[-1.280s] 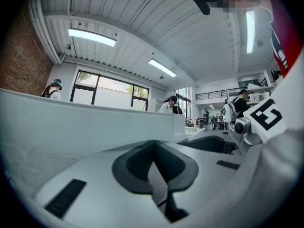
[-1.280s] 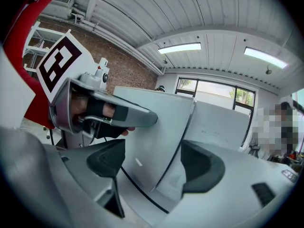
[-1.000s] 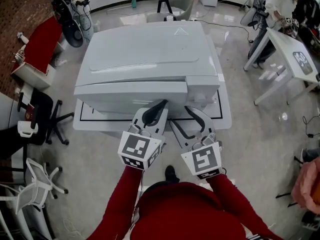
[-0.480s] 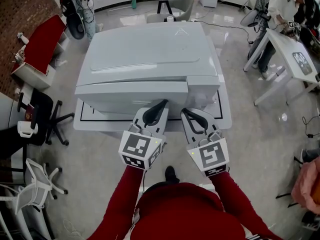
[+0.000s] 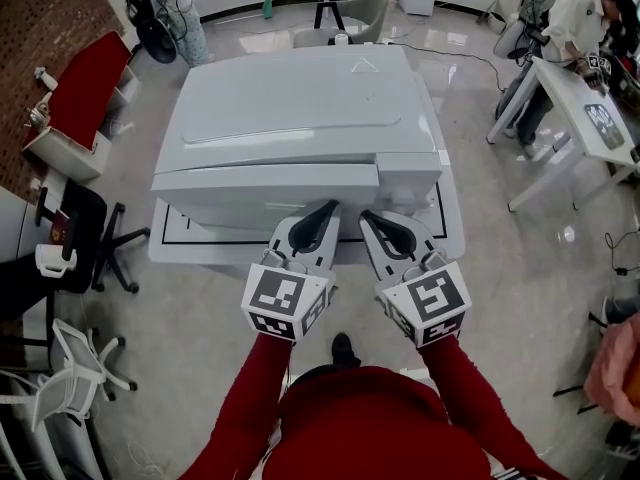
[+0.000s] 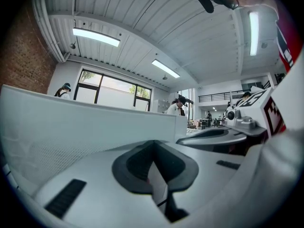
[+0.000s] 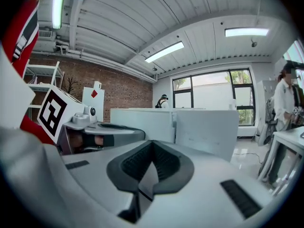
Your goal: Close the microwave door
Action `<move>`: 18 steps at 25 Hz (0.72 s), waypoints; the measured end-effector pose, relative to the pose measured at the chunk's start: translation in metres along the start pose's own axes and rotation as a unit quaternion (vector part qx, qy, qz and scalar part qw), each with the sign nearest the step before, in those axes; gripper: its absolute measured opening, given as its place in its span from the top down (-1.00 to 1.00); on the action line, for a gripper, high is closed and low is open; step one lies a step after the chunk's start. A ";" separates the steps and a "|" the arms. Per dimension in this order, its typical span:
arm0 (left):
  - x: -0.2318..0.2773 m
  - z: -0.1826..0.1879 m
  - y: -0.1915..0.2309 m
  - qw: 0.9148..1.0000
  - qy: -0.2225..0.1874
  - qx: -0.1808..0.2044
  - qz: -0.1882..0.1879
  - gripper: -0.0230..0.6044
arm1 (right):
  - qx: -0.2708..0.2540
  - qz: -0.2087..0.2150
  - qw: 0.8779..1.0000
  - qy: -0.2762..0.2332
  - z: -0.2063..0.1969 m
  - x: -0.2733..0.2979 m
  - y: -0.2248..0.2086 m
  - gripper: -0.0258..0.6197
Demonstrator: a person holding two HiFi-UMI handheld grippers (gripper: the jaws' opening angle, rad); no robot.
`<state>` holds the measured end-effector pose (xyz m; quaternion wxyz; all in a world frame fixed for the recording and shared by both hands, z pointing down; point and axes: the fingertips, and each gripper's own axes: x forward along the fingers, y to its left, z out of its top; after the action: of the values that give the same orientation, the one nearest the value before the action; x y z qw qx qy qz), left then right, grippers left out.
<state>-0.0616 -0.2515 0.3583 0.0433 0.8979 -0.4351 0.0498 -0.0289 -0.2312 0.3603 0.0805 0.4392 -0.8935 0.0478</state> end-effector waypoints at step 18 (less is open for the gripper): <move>-0.001 -0.001 0.000 1.000 -0.005 -0.020 0.010 0.89 | 0.042 -0.023 0.999 -0.011 0.009 0.007 -0.012 0.88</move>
<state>-0.0621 -0.2511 0.3587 0.0589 0.8929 -0.4448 0.0369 -0.0244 -0.2459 0.3532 0.0532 0.4635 -0.8810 0.0786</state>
